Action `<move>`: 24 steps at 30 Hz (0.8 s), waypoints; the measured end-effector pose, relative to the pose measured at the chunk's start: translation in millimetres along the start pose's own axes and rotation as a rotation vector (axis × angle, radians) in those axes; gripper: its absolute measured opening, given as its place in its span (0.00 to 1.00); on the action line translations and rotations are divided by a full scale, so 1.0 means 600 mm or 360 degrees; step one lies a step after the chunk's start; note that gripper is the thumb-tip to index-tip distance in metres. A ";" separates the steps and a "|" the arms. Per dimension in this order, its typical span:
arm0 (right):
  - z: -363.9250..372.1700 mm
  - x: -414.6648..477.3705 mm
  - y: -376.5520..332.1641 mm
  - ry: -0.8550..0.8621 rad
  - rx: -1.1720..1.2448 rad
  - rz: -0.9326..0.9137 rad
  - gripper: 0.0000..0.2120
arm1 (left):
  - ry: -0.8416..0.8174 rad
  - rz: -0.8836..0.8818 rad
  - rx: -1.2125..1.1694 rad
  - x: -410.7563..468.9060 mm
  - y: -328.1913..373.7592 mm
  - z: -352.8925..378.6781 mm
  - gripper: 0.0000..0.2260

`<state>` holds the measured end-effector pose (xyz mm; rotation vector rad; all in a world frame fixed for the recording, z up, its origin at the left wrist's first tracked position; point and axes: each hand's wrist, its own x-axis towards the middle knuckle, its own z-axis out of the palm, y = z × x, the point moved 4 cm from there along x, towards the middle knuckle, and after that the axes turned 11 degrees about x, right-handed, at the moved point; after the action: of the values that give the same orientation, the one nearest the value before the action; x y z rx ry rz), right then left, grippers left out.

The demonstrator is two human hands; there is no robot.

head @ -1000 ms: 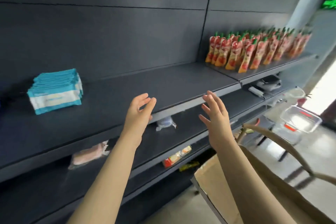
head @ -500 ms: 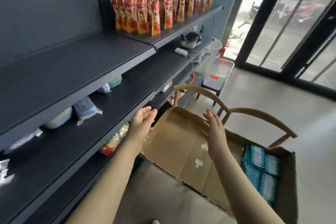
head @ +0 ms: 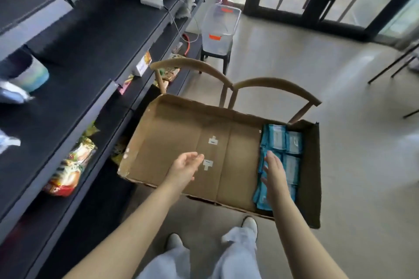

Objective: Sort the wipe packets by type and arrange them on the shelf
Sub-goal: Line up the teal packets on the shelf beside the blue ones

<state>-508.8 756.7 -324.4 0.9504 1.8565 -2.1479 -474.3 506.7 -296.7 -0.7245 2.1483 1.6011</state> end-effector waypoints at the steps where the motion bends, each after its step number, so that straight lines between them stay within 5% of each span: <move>1: -0.026 0.021 0.010 0.0039 -0.0023 0.0059 0.24 | -0.0027 -0.0047 0.0009 0.011 -0.008 0.030 0.13; 6: -0.155 0.125 0.068 0.0054 -0.0160 0.0351 0.27 | -0.0103 -0.0290 0.0043 0.065 -0.056 0.190 0.11; 11: -0.297 0.258 0.194 0.0015 -0.0238 0.0713 0.41 | -0.0175 -0.0525 0.0120 0.122 -0.118 0.363 0.15; 17: -0.348 0.345 0.262 0.0079 -0.0296 0.0975 0.43 | -0.0333 -0.0660 0.0350 0.208 -0.198 0.528 0.20; 20: -0.373 0.382 0.319 0.0096 -0.0287 0.1020 0.55 | -0.0404 -0.0758 0.0359 0.240 -0.223 0.571 0.27; 24: -0.365 0.384 0.312 0.0154 -0.0454 0.0980 0.37 | -0.0400 -0.0798 0.0271 0.269 -0.238 0.605 0.28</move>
<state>-518.2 984.6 -614.6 1.3496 1.5670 -1.4598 -523.5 792.4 -603.5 -0.8691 1.7221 1.1621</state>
